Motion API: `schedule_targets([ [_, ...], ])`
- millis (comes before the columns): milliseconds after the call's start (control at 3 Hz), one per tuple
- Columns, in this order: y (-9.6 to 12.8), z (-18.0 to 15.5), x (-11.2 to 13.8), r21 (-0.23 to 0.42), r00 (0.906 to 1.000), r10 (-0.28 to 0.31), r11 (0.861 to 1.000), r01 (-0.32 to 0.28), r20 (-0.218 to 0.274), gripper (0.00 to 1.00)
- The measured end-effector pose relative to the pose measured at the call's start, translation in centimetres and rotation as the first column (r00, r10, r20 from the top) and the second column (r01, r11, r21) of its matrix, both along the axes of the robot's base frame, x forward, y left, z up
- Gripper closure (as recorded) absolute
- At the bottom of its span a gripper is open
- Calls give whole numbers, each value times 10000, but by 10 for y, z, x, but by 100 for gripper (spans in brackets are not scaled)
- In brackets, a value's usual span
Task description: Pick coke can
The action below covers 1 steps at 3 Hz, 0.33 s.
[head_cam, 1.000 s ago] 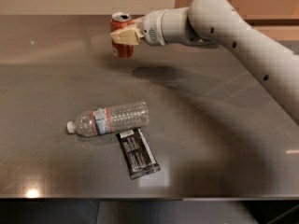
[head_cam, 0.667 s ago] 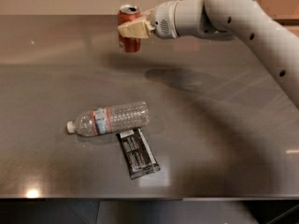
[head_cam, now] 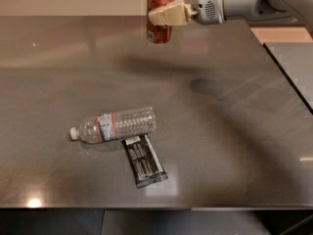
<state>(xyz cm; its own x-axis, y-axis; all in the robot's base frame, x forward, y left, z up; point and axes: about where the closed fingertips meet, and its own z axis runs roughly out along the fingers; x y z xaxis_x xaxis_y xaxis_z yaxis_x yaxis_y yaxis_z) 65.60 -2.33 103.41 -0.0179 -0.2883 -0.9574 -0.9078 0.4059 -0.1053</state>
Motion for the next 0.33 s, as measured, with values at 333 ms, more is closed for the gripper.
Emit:
schedule_targets([
  [333, -1, 1, -2, -32, 10000, 77, 10000, -77, 22, 100],
])
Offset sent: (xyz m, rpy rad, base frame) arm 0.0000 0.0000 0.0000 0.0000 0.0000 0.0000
